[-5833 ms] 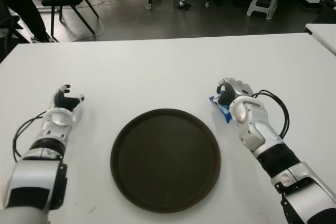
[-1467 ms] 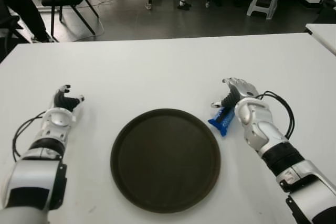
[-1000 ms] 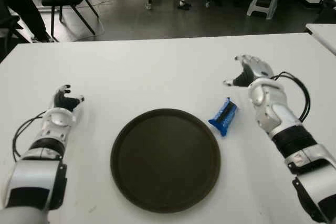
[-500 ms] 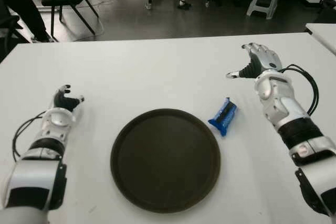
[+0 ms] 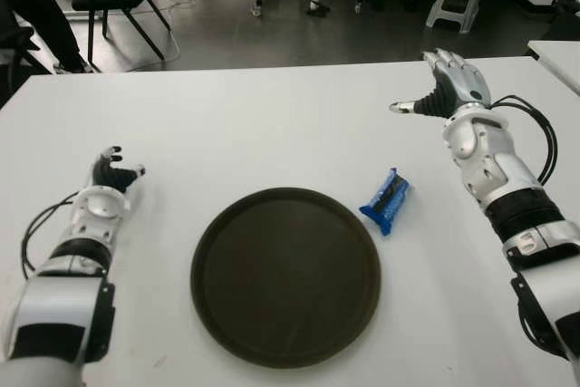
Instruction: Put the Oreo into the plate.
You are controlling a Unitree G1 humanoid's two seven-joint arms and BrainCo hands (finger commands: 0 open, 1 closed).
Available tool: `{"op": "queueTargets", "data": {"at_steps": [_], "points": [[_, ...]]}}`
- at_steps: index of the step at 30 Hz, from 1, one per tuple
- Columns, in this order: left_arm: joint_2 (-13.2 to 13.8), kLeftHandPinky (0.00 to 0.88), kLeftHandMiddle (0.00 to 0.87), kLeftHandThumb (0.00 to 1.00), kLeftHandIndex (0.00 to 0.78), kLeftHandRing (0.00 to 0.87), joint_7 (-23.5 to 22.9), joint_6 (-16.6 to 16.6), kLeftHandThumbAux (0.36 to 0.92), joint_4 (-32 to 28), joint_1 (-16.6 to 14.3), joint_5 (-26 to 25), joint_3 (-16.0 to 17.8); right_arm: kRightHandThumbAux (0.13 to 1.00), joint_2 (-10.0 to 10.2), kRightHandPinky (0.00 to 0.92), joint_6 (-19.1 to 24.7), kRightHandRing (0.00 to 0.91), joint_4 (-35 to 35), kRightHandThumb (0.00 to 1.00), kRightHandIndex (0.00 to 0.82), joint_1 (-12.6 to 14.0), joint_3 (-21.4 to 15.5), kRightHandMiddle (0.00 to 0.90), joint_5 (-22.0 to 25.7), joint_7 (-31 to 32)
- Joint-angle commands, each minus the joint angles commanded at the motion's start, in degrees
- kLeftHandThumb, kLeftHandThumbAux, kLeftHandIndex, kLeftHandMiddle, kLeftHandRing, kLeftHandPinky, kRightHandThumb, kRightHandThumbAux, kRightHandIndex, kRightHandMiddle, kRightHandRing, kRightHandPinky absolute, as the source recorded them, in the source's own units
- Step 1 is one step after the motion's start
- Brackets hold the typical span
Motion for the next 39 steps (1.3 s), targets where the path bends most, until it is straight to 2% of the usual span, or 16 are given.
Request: {"op": "queueTargets", "data": {"at_steps": [2,10,14,19,26,39], "points": [[0.00,0.215,0.161,0.201,0.056,0.207,0.09,0.08,0.693,0.01,0.00,0.08,-0.08,0.566,-0.82,0.068,-2.60,0.000,0.48,0.090,0.000,0.02,-0.04,0.000,0.58,0.56],[-0.05,0.184,0.144,0.242,0.049,0.179,0.97,0.40,0.696,0.01,0.00,0.49,-0.50,0.540,-6.58,0.041,-20.97,0.000,3.87,0.176,0.000,0.19,1.86,0.000,2.66,7.40],[-0.09,0.188,0.144,0.258,0.049,0.177,0.96,0.36,0.700,-0.03,-0.02,0.48,-0.63,0.533,-7.87,0.044,-26.08,0.000,5.60,0.259,0.000,-0.12,2.00,0.000,3.51,10.60],[-0.12,0.200,0.158,0.253,0.056,0.190,0.78,0.11,0.697,-0.07,0.02,0.16,-0.48,0.506,-8.75,0.065,-29.97,0.000,7.68,0.311,0.000,-0.65,2.28,0.000,3.58,12.11],[-0.24,0.196,0.158,0.230,0.065,0.191,0.26,-0.13,0.710,-0.11,0.11,-0.47,0.07,0.484,-10.01,0.074,-35.25,0.001,8.20,0.294,0.000,0.16,2.54,0.000,3.83,13.13],[-0.40,0.194,0.145,0.223,0.057,0.184,1.30,0.51,0.711,-0.06,0.06,0.51,-0.94,0.482,-12.72,0.052,-39.50,0.002,7.55,0.294,0.000,0.30,4.37,0.000,2.29,17.97]]}}
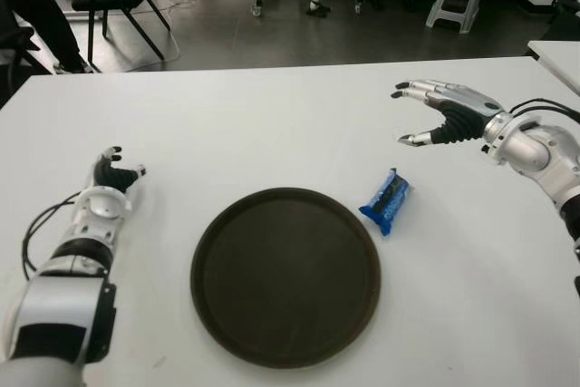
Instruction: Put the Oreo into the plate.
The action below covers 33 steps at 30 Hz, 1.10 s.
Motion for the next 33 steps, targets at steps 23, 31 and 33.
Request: {"op": "queueTargets", "data": {"at_steps": [23,31,33], "points": [[-0.21,0.183,0.129,0.241,0.052,0.161,-0.12,-0.05,0.738,-0.06,0.06,-0.24,-0.06,0.435,-1.16,0.007,-10.12,0.000,12.33,0.238,0.000,-6.60,7.59,0.016,-10.06,-10.07],[-0.35,0.156,0.127,0.288,0.051,0.151,0.19,-0.29,0.737,-0.16,0.05,-0.27,-0.08,0.424,-1.73,0.003,-13.10,0.000,14.83,0.244,0.000,-9.20,11.77,0.023,-15.62,-17.88],[-0.37,0.151,0.126,0.278,0.046,0.151,-0.01,-0.07,0.735,-0.14,-0.03,-0.28,-0.09,0.411,-1.76,0.002,-13.09,0.000,15.50,0.256,0.000,-10.21,13.42,0.019,-17.91,-20.57]]}}
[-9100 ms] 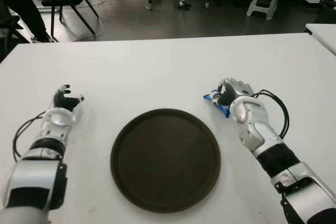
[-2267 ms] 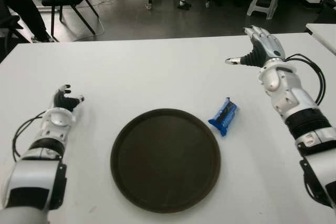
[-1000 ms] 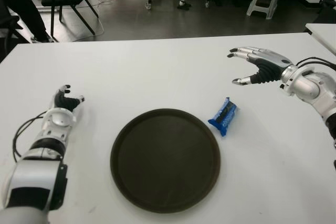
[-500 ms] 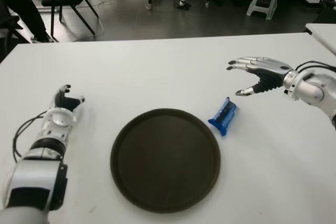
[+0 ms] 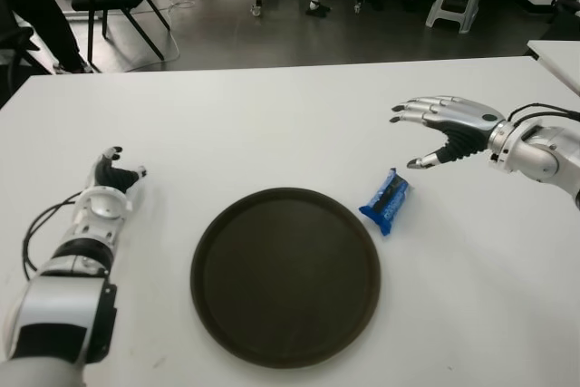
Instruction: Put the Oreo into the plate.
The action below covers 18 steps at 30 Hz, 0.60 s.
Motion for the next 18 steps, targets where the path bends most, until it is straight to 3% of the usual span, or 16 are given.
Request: {"op": "queueTargets", "data": {"at_steps": [10,18], "points": [[-0.04,0.164,0.123,0.269,0.037,0.153,0.19,0.38,0.750,0.00,-0.09,0.61,-0.65,0.312,0.41,0.000,-0.36,0.000,1.90,0.332,0.000,-2.98,5.13,0.000,-5.45,-7.05],[-0.05,0.155,0.122,0.267,0.035,0.146,0.20,0.43,0.745,0.01,-0.05,0.84,-0.83,0.272,0.18,0.000,-0.15,0.000,1.37,0.394,0.000,-3.82,7.59,0.000,-8.09,-11.75]]}}
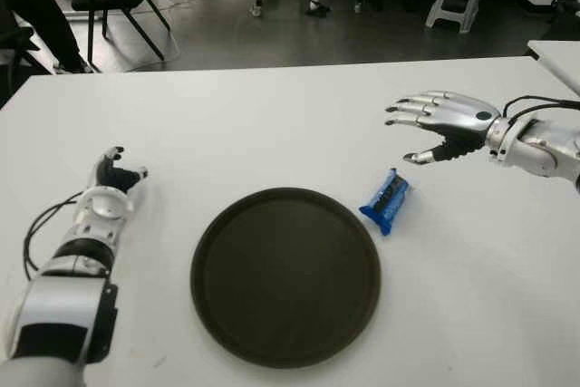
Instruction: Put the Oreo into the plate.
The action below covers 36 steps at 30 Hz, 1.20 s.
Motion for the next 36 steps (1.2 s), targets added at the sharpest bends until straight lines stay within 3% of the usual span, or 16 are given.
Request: {"op": "queueTargets", "data": {"at_steps": [18,24,26,29,32,34,36], "points": [[-0.18,0.135,0.116,0.298,0.039,0.137,0.34,0.03,0.743,-0.11,-0.16,-0.22,0.17,0.272,0.04,0.000,2.66,0.000,-2.30,0.473,0.000,-2.04,5.21,0.000,-5.51,-4.07],[-0.09,0.135,0.111,0.280,0.037,0.134,-0.17,-0.03,0.750,-0.11,-0.15,-0.48,0.45,0.299,-0.10,0.000,1.80,0.000,-2.60,0.368,0.000,-2.59,6.35,0.000,-6.29,-5.21],[-0.08,0.132,0.110,0.285,0.037,0.131,-0.26,-0.15,0.751,-0.13,-0.08,-0.55,0.54,0.330,-0.19,0.000,1.66,0.000,-2.70,0.320,0.000,-3.02,7.28,0.000,-7.25,-6.08],[-0.16,0.140,0.114,0.304,0.040,0.134,-0.20,-0.36,0.748,-0.19,-0.02,-0.66,0.68,0.466,-0.20,0.000,1.82,0.000,-2.56,0.196,0.000,-3.58,8.54,0.000,-8.58,-7.28],[-0.12,0.141,0.116,0.296,0.042,0.136,-0.09,-0.31,0.747,-0.15,-0.02,-0.39,0.48,0.546,0.39,0.000,2.77,0.000,-1.67,0.145,0.000,-3.92,9.32,0.000,-9.48,-7.96],[-0.06,0.143,0.119,0.279,0.044,0.139,0.01,-0.22,0.746,-0.11,-0.01,-0.13,0.25,0.662,0.54,0.000,3.28,0.000,-1.36,0.094,0.000,-4.05,9.86,0.000,-10.07,-8.58],[-0.01,0.144,0.120,0.273,0.044,0.140,0.22,-0.13,0.746,-0.07,0.01,0.20,-0.06,0.701,0.52,0.000,3.95,0.000,-1.39,0.076,0.000,-4.24,10.64,0.000,-11.06,-9.69]]}}
